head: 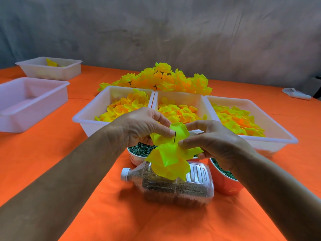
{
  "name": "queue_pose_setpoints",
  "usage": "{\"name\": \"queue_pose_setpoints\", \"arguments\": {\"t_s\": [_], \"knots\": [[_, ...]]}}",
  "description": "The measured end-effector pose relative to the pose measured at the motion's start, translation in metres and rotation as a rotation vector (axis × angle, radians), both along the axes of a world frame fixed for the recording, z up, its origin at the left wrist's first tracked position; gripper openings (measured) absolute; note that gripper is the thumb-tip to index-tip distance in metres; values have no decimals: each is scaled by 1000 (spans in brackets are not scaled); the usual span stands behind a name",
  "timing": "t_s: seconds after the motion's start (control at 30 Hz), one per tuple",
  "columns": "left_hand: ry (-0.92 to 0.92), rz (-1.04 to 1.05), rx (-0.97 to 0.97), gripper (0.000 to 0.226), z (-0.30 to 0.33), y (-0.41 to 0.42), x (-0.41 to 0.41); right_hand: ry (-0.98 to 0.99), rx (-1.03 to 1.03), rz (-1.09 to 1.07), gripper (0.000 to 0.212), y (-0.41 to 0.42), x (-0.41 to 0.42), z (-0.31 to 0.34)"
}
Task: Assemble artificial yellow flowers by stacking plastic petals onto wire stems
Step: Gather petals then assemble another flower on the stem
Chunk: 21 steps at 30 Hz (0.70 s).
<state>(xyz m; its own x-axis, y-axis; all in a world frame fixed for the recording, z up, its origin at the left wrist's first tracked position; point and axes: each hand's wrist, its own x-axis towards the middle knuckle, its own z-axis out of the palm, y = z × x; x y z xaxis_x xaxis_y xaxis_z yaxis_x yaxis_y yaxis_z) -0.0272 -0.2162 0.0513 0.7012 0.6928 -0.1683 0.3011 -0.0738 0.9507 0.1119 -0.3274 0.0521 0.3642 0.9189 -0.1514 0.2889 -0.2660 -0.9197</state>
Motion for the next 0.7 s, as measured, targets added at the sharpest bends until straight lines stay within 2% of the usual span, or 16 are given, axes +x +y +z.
{"name": "queue_pose_setpoints", "arguments": {"t_s": [0.1,0.23,0.53,0.7], "knots": [[17,-14,15,41,-3,1,0,-13,-10,0,35,0,0,0],[32,-30,42,21,-9,4,1,-20,-18,1,33,0,-2,-3],[25,-14,121,22,-23,2,2,-66,-60,22,26,2,-3,-15],[-1,-1,149,25,-36,-2,1,-83,-119,-13,43,2,-2,-24]]}}
